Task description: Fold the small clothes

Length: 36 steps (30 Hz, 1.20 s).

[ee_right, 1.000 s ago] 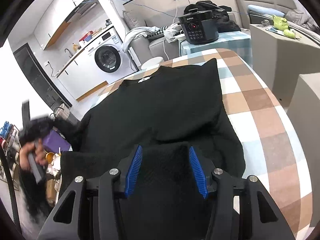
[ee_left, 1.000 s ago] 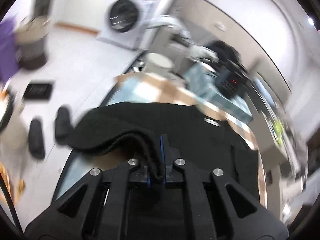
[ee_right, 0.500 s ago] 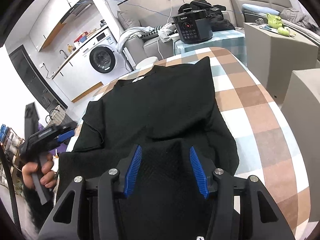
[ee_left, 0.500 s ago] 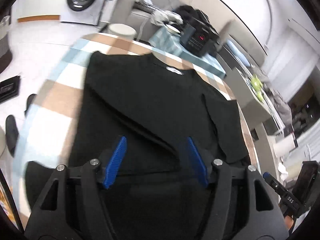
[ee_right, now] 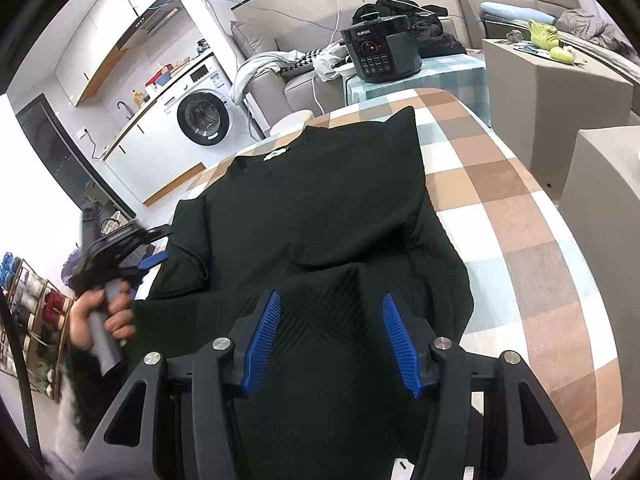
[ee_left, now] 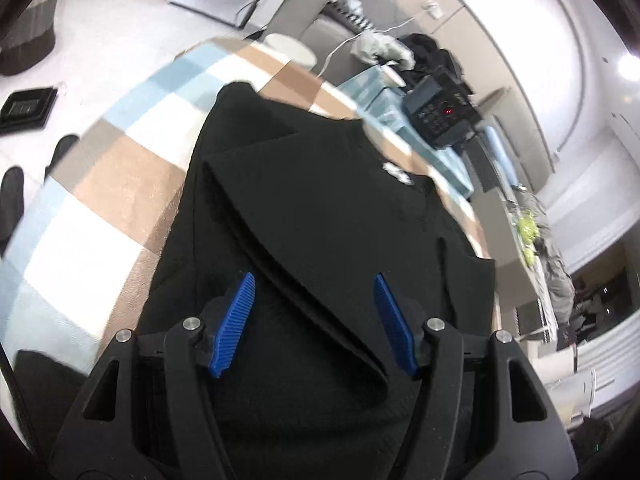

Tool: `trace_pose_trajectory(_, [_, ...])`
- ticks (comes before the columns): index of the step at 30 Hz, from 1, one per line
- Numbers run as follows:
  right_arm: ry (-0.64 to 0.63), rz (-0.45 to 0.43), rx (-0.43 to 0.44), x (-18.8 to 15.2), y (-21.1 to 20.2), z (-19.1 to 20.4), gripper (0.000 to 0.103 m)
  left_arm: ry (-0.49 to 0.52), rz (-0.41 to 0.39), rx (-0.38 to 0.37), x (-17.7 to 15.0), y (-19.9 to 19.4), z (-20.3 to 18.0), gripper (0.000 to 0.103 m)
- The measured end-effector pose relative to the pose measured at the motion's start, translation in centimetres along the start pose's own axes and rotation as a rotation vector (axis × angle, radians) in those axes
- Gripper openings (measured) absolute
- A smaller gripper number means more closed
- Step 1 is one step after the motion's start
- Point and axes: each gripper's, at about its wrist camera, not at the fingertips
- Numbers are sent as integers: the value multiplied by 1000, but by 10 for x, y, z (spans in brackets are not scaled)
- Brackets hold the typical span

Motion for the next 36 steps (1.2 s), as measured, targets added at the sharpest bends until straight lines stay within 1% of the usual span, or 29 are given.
trace_pose_trajectory(1, [-2,7,2,-1,1,0,55,-11,1,6,1,9,1,54])
trace_pose_trajectory(2, [-2,11,4,-1,2,-1,55,-21,7,10,2,17,3,44])
trace_pose_trajectory(3, [1,14,5,-2,3,-2,55,-28,8,16,3,23,4,38])
trace_pose_trajectory(4, [4,17,8,-2,3,-3,55,-27,6,25,4,29,4,19])
trace_pose_trajectory(5, [7,18,9,-3,4,-4,55,-14,-5,37,6,35,1,5])
trace_pose_trajectory(6, [8,18,9,-3,4,-5,55,2,-17,49,8,39,-3,3])
trace_pose_trajectory(8, [14,18,3,-3,3,-8,55,17,-50,52,11,44,-13,3])
trace_pose_trajectory(11, [18,12,-10,-3,0,-12,55,77,-70,-4,14,46,-45,3])
trace_pose_trajectory(12, [22,9,-15,-3,-1,-14,55,108,-70,-25,13,45,-57,3])
trace_pose_trajectory(13, [29,7,-21,-2,-2,-16,55,136,-69,-33,11,44,-70,7])
trace_pose_trajectory(15, [40,-3,-25,-1,-6,-20,55,187,-52,-31,8,41,-93,32])
trace_pose_trajectory(16, [42,-8,-27,-1,-8,-20,55,210,-44,-33,6,38,-101,56])
trace_pose_trajectory(17, [44,-16,-29,-2,-11,-21,55,226,-67,-27,3,29,-107,61])
trace_pose_trajectory(19, [44,-28,-34,-3,-17,-23,55,258,-106,-21,-2,12,-110,63])
trace_pose_trajectory(22, [39,-40,-44,-6,-28,-28,55,260,-106,-3,-6,-11,-103,63])
trace_pose_trajectory(25, [49,-48,-73,-12,-41,-39,55,262,-145,37,-20,-51,-88,63])
trace_pose_trajectory(27, [56,-49,-91,-19,-50,-50,55,266,-169,54,-36,-82,-68,65])
trace_pose_trajectory(29, [60,-33,-94,-26,-56,-57,58,265,-193,99,-52,-107,-48,70])
trace_pose_trajectory(31, [51,-23,-67,-36,-63,-63,59,249,-209,139,-68,-131,-28,72])
trace_pose_trajectory(32, [42,-15,-62,-41,-64,-65,63,239,-214,154,-76,-143,-17,75])
trace_pose_trajectory(34, [4,21,-36,-50,-62,-64,67,220,-223,180,-90,-159,2,80])
trace_pose_trajectory(36, [-36,59,-26,-58,-56,-60,67,213,-226,203,-105,-173,21,80])
Point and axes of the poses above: each gripper's, at about its wrist camera, not at the fingertips, and y roughly the way its jaws point, z to its left, x to its top, and after that the axes turned 1 degree about z, right-handed
